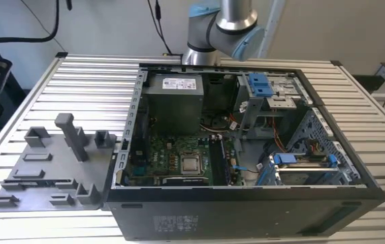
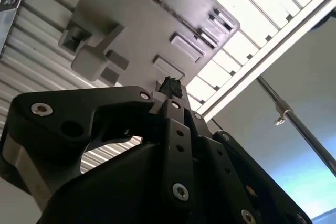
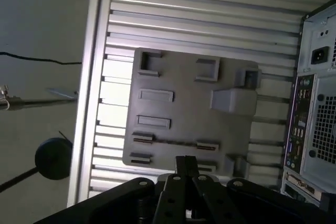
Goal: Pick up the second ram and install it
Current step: 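Pick up the second ram and move it above second insertion slot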
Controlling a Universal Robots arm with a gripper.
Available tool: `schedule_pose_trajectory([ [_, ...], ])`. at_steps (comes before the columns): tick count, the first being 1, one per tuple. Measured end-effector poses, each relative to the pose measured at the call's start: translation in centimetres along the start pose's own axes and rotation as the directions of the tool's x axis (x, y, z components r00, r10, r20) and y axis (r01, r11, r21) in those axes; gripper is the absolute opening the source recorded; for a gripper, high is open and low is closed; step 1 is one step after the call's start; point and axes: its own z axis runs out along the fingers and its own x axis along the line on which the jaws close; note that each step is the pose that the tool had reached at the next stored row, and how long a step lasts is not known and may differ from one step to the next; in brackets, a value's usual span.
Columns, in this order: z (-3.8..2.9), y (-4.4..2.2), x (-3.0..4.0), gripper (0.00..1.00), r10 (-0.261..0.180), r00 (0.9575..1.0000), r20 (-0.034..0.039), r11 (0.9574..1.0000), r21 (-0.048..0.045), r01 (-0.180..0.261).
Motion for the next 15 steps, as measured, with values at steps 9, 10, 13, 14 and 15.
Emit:
schedule_pose_trajectory([
  [9, 0.0, 0.0, 0.0, 0.11, -0.163, 0.9866, -0.0077, 0.9866, -0.0035, 0.163],
  [10, 0.0, 0.0, 0.0, 0.11, -0.181, 0.9835, -0.0085, 0.9835, -0.0039, 0.181],
  [13, 0.0, 0.0, 0.0, 0.11, -0.235, 0.9719, -0.011, 0.9719, -0.0055, 0.235],
  [14, 0.0, 0.0, 0.0, 0.11, -0.252, 0.9675, -0.0118, 0.9676, -0.006, 0.252],
  [15, 0.0, 0.0, 0.0, 0.11, -0.27, 0.9628, -0.0125, 0.9629, -0.0067, 0.27],
])
